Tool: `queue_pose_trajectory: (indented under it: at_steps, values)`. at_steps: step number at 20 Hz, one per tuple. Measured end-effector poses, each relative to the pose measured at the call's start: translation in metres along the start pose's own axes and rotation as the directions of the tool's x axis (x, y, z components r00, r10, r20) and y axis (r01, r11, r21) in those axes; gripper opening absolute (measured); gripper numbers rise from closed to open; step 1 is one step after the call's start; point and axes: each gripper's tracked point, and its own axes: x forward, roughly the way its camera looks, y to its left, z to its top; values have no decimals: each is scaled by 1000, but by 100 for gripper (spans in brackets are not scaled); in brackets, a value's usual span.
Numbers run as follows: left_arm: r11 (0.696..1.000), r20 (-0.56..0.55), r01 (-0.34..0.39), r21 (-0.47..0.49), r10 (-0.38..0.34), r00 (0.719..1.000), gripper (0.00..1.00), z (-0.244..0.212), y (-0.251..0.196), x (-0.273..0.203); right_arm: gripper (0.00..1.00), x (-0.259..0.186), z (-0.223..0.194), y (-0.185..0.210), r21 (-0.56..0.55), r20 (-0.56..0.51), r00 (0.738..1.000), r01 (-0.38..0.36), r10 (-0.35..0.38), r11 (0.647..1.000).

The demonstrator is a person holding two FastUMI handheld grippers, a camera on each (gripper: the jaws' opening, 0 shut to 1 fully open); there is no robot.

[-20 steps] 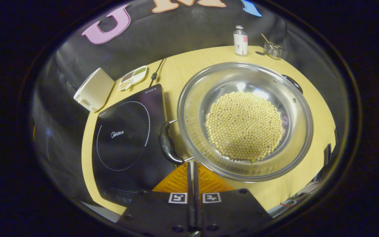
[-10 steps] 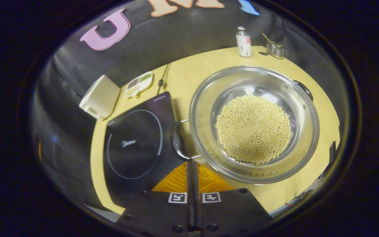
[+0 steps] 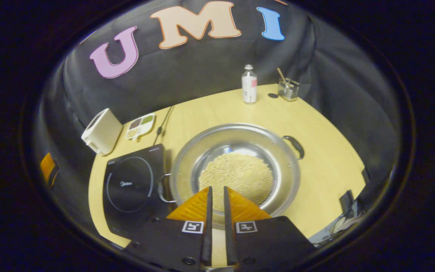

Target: First push the handle of the pot to place it horizontally, then grasp the pot with both hands and set it on the induction cooktop.

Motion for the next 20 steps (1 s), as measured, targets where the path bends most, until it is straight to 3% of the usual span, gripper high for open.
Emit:
queue_pose_trajectory:
  at_steps: [5, 7, 9, 12, 15, 18, 20]
  values:
    - [998, -108, 33, -50, -39, 993, 96, -37, -30, 27, 63, 17, 17, -61, -45, 11, 996, 84, -83, 996]
    - [994, -166, 66, -83, -80, 983, 96, -58, -54, 42, 63, 32, 27, -85, -72, 15, 995, 100, -100, 992]
    - [996, -233, 47, -82, -64, 970, 100, -87, -62, 58, 63, 48, 36, -108, -120, 13, 994, 109, -108, 987]
    - [996, -320, 12, -84, -38, 947, 96, -123, -75, 81, 65, 74, 48, -131, -173, 1, 996, 86, -87, 981]
    - [995, -398, -36, -96, -5, 917, 96, -154, -82, 98, 72, 104, 51, -146, -193, -37, 998, 44, -52, 980]
    - [994, -431, -82, -72, 43, 902, 95, -168, -79, 117, 70, 129, 50, -149, -167, -99, 995, -32, 15, 985]
    - [993, -447, -107, -52, 73, 892, 94, -178, -75, 128, 75, 141, 47, -144, -155, -131, 990, -79, 59, 985]
